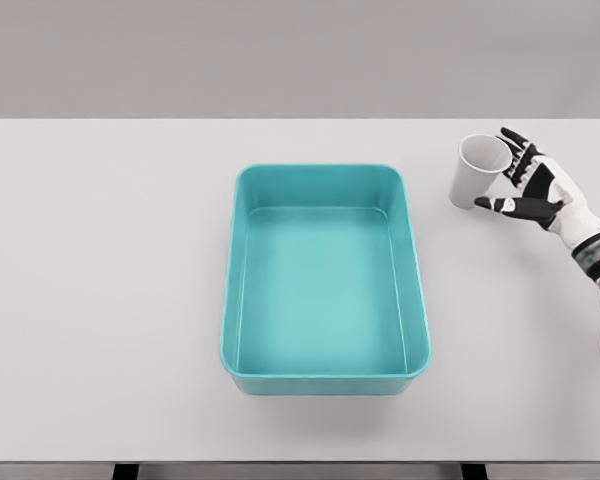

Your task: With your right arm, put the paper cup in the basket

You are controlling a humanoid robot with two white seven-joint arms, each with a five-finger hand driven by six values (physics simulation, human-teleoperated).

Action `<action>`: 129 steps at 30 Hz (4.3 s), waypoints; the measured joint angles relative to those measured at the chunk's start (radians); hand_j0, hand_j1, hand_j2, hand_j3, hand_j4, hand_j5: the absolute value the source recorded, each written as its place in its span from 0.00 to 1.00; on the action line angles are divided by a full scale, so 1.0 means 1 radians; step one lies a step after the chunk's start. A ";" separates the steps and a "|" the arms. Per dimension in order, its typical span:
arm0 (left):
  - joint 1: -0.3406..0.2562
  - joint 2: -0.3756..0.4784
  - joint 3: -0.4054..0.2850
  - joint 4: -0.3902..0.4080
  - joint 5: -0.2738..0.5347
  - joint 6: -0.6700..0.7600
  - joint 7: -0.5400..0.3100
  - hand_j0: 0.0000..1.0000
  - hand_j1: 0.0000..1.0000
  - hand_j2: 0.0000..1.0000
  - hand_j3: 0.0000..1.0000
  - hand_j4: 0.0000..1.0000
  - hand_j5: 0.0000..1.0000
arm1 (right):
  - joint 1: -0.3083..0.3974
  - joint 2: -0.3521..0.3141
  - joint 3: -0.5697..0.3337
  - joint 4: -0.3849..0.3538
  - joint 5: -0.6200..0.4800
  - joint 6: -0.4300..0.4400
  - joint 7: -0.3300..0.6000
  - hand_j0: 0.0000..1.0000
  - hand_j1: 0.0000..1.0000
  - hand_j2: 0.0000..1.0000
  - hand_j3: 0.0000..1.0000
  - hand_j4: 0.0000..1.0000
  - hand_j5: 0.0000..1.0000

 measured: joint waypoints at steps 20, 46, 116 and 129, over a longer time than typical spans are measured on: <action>0.000 0.000 0.000 0.000 0.000 0.000 0.000 1.00 1.00 1.00 1.00 1.00 1.00 | -0.046 0.013 0.011 0.095 0.006 -0.023 0.000 1.00 1.00 1.00 1.00 1.00 1.00; 0.000 0.000 0.000 0.000 0.000 0.000 0.000 1.00 1.00 1.00 1.00 1.00 1.00 | -0.077 0.034 0.040 0.122 0.034 -0.030 0.000 0.70 0.70 0.70 0.70 0.70 0.70; 0.000 0.000 0.000 0.000 0.000 0.000 0.000 1.00 1.00 1.00 1.00 1.00 1.00 | 0.009 -0.150 0.450 -0.737 0.480 -0.388 0.001 0.54 0.54 0.54 0.54 0.54 0.54; 0.000 0.000 0.000 0.000 0.000 0.000 0.000 1.00 1.00 1.00 1.00 1.00 1.00 | 0.006 -0.158 0.479 -0.743 0.481 -0.342 0.001 0.96 0.96 0.96 0.96 0.96 0.96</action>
